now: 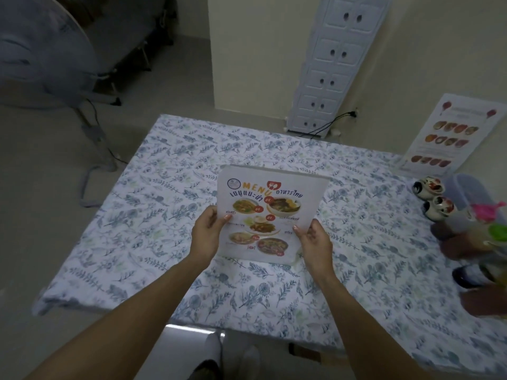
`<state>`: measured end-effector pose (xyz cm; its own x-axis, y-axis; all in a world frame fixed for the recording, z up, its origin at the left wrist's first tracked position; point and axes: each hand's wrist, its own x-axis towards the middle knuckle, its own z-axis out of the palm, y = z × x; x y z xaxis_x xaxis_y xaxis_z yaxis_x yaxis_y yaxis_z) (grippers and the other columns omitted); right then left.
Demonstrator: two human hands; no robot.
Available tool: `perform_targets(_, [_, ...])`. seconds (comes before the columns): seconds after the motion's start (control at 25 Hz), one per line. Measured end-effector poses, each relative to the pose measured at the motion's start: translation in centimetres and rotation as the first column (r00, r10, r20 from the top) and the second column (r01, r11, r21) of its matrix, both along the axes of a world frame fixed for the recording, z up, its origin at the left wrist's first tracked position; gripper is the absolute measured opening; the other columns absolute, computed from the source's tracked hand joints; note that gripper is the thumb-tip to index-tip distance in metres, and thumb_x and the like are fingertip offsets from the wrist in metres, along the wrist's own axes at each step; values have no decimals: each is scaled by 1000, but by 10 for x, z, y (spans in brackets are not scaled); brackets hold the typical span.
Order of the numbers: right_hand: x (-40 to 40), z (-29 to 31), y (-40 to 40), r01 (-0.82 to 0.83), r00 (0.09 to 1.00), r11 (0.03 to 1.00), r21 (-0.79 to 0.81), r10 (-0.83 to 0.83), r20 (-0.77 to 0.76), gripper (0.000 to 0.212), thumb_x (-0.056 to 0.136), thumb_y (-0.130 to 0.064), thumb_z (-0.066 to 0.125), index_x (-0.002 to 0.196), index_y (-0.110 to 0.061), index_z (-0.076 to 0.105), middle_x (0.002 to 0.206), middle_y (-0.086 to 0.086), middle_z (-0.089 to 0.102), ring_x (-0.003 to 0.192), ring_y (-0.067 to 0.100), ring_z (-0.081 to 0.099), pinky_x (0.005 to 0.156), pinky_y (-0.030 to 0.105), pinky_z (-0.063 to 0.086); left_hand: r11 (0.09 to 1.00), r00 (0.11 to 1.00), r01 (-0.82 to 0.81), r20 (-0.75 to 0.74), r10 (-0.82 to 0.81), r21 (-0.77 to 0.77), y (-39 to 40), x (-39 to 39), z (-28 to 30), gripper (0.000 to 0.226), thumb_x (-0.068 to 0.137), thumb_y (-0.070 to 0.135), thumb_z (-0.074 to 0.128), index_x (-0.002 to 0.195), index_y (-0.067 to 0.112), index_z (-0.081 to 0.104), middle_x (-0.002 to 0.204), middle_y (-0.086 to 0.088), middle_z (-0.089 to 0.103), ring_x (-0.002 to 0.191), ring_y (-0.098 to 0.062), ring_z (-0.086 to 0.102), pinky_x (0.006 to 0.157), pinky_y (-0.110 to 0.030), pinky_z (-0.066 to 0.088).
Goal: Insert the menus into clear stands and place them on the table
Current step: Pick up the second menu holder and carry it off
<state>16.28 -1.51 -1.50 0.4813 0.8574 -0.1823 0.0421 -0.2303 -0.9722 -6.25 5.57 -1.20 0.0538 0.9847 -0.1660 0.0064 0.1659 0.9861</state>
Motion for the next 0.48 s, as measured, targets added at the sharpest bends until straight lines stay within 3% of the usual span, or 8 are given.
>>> perform_targets(0.16, [-5,8,14,-31,998,999,16,30,50,17,93,-13,62,107,-6,66,101,4,74,89,15,70,79,32,60,999,999,-40,31,40,18,8,-7,1,5,92,16,61,94,13,64,94,0,71,79,-3,70,67,-17,55])
perform_targets(0.24, [-11,14,31,-66,995,997,31,64,75,17,93,-14,62,107,-5,65,100,5,73,88,15,70,80,34,60,998,997,-62,37,61,30,21,-17,3,11,92,17,61,100,9,65,97,0,72,81,-4,71,69,-19,57])
perform_targets(0.48, [-59,28,127,-132,985,990,47,126,117,21,92,-18,64,104,0,62,100,11,72,92,26,70,81,45,59,992,994,-102,45,99,72,102,-75,27,4,92,17,62,88,17,64,94,1,73,81,-8,71,72,-26,59])
